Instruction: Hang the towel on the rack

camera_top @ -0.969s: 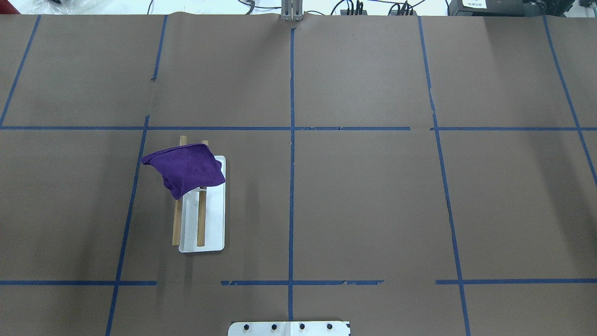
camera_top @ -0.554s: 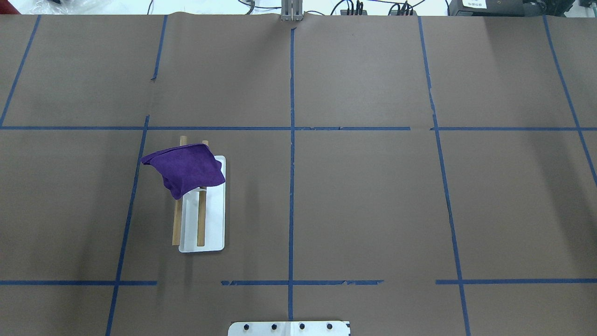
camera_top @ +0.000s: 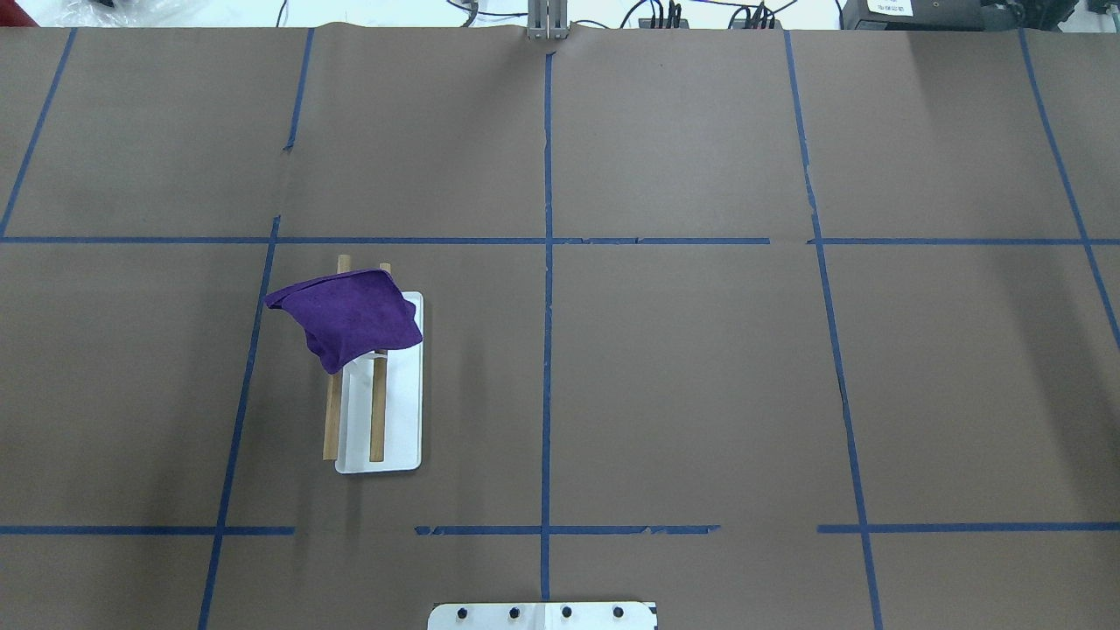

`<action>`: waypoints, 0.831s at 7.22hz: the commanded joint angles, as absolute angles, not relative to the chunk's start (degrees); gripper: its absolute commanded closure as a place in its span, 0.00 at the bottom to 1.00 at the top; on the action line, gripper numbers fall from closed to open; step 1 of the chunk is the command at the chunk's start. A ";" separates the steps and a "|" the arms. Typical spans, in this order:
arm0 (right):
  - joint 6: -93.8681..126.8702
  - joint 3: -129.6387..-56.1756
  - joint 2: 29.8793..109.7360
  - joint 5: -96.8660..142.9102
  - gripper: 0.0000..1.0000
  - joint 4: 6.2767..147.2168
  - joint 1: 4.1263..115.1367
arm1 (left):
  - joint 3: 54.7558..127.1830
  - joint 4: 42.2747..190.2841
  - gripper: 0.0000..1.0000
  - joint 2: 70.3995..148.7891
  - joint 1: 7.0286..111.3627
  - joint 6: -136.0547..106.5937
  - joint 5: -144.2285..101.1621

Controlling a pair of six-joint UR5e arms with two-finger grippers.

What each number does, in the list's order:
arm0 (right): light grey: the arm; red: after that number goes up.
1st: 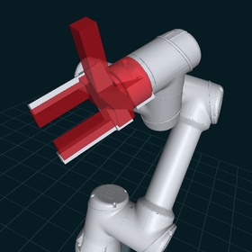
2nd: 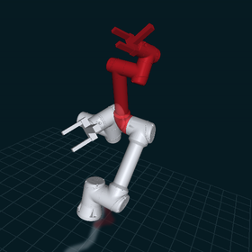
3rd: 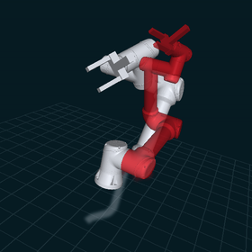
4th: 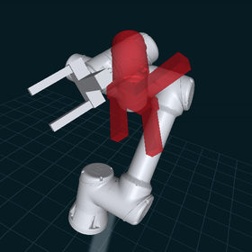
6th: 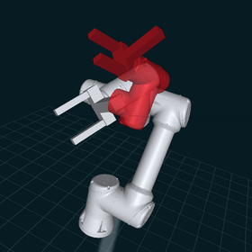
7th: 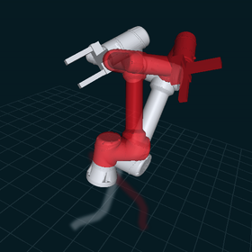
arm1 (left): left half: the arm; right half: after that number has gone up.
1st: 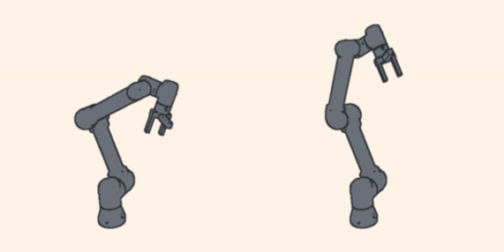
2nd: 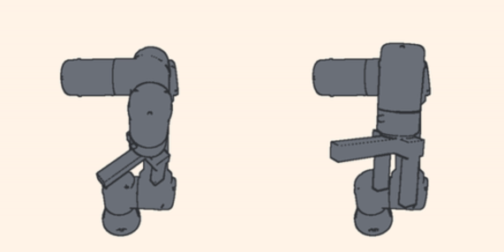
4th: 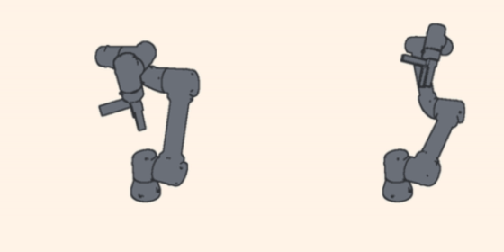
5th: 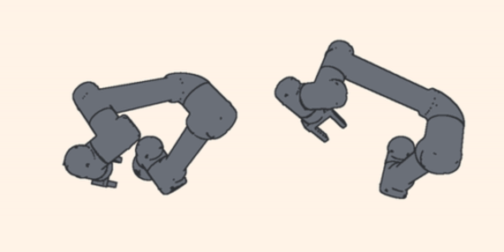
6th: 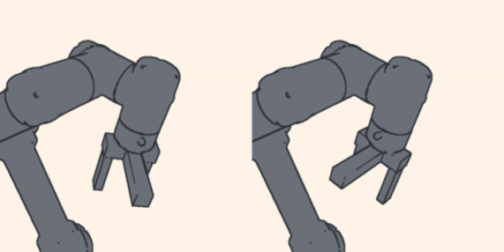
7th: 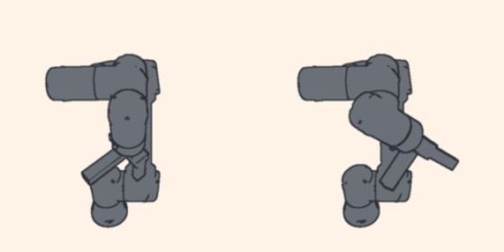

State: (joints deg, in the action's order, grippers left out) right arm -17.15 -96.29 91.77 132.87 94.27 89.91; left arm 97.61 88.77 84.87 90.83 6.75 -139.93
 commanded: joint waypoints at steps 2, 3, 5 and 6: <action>-17.14 -96.76 91.93 132.89 0.00 94.13 89.74 | 98.61 88.24 0.00 86.75 90.79 6.86 -139.66; -17.14 -96.85 91.76 132.80 0.00 94.13 89.56 | 98.53 88.24 0.00 87.44 90.70 6.86 -139.48; -17.23 -97.47 91.84 132.80 0.00 94.13 89.56 | 100.72 88.07 0.00 86.58 90.79 6.86 -139.48; -17.23 -99.56 93.76 132.89 0.00 94.13 89.65 | 100.55 88.15 0.00 86.14 90.62 6.86 -139.48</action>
